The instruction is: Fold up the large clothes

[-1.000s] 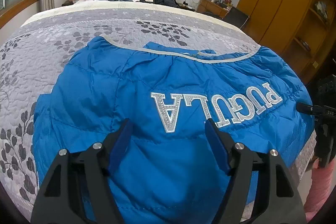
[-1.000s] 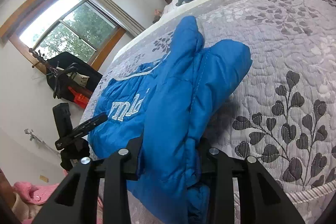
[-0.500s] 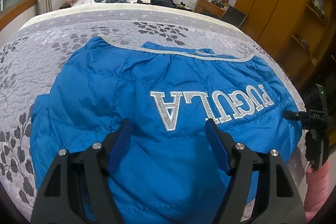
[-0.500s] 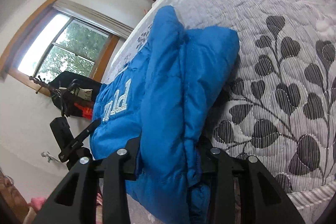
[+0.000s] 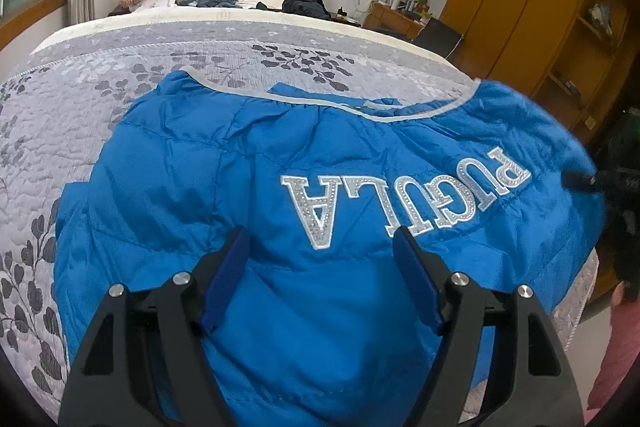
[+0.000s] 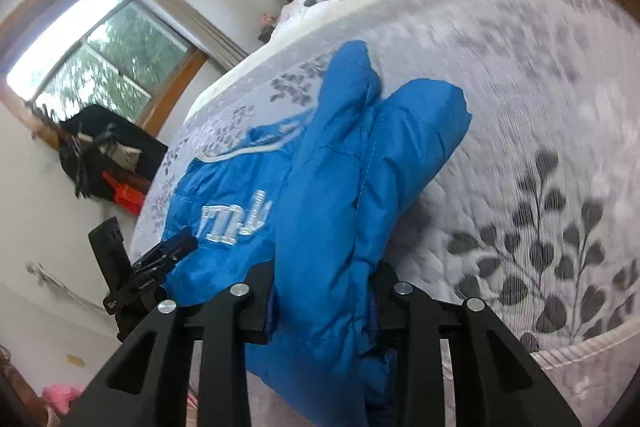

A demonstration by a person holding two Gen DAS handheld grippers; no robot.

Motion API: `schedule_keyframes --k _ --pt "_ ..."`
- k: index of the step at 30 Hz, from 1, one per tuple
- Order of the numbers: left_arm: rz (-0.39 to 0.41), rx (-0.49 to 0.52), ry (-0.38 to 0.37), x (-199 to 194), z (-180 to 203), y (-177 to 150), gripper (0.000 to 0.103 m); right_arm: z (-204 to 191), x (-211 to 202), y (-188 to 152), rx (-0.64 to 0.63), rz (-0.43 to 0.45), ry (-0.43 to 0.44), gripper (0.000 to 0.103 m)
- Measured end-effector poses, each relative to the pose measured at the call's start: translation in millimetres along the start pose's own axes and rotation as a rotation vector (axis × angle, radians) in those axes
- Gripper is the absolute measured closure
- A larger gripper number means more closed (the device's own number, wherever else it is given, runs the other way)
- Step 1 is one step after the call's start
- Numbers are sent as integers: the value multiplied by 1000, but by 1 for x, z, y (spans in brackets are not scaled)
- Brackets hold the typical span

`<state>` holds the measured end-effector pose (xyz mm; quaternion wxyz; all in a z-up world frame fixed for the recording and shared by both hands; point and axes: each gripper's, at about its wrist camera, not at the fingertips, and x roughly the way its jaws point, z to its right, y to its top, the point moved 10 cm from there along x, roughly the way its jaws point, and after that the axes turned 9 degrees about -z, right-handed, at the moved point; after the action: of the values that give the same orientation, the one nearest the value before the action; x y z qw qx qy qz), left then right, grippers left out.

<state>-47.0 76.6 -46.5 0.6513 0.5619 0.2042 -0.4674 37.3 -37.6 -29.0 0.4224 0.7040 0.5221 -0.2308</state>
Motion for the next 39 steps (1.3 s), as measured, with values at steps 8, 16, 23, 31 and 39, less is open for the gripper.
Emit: schedule_keyframes --k 8,16,23,31,39 --pt "-10 -9 -76 -16 -6 -5 29 -87 -1 17 -209 -24 -169 71" --pt "15 -27 -120 -44 -27 -7 29 -149 31 21 -389 -92 -258 71" --pt "56 -59 -154 -63 -44 -6 29 -196 82 12 -540 -195 -309 71" --pt "63 -117 -183 -72 -64 -3 29 -219 149 -14 -640 -339 -314 70" --pt "55 -172 -235 -69 -75 7 29 -217 190 -27 -648 -391 -256 64"
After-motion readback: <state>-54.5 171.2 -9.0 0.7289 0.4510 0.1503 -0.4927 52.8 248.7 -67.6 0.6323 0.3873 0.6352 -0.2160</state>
